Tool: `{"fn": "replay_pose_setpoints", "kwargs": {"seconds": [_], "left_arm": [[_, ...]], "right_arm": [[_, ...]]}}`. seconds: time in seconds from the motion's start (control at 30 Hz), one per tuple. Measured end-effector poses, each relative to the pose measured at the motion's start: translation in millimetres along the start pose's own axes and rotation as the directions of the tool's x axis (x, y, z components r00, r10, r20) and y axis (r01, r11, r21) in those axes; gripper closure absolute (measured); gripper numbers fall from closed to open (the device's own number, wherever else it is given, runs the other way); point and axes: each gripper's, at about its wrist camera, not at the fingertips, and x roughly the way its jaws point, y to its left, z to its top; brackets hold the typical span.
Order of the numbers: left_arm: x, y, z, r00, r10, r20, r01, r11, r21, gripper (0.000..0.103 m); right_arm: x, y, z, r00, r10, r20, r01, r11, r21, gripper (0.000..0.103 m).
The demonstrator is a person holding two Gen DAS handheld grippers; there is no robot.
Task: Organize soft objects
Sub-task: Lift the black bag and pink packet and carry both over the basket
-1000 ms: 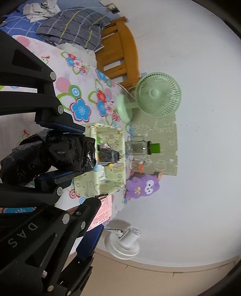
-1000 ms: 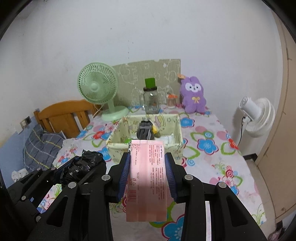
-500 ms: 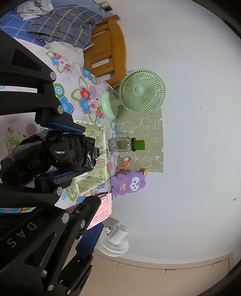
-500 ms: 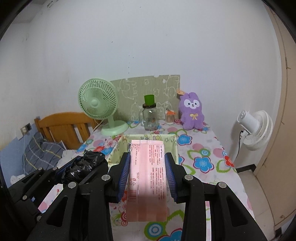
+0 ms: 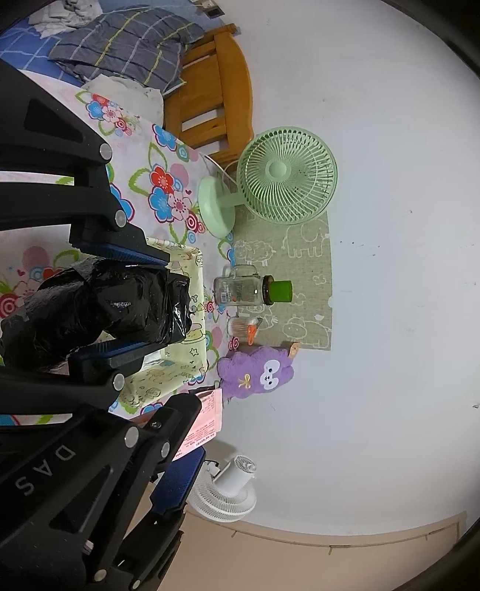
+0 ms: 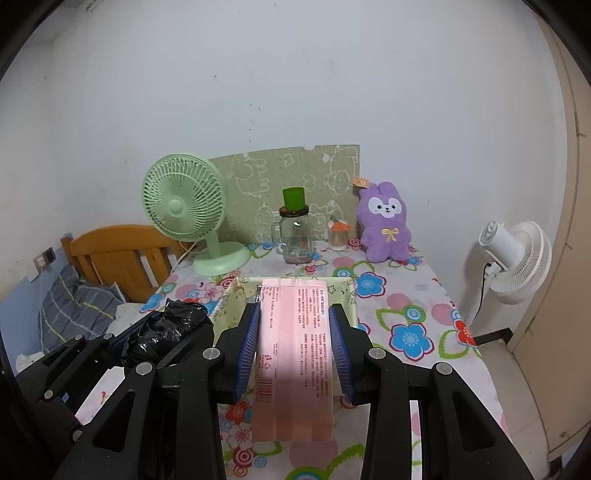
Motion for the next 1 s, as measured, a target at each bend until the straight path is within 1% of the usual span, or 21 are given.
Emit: {"fn": "replay_pose_setpoints", "kwargs": {"seconds": [0.2, 0.37, 0.67, 1.0], "left_arm": [[23.2, 0.2, 4.0, 1.000, -0.015, -0.013, 0.015, 1.000, 0.003, 0.066], [40.2, 2.2, 6.6, 1.000, -0.013, -0.023, 0.014, 1.000, 0.014, 0.066], [70.3, 5.2, 8.0, 0.999, -0.012, -0.044, 0.013, 1.000, 0.014, 0.065], [104.4, 8.3, 5.2, 0.996, -0.006, -0.091, 0.007, 1.000, 0.013, 0.065]], "right_arm": [[24.0, -5.3, 4.4, 1.000, -0.017, -0.009, 0.017, 1.000, 0.006, 0.062], [41.6, -7.7, 6.6, 0.999, -0.028, -0.020, 0.028, 1.000, 0.006, 0.062], [72.3, -12.3, 9.5, 0.999, -0.019, -0.038, 0.019, 1.000, 0.013, 0.062], [108.2, -20.1, 7.0, 0.997, 0.016, -0.074, -0.013, 0.999, 0.034, 0.062]]}}
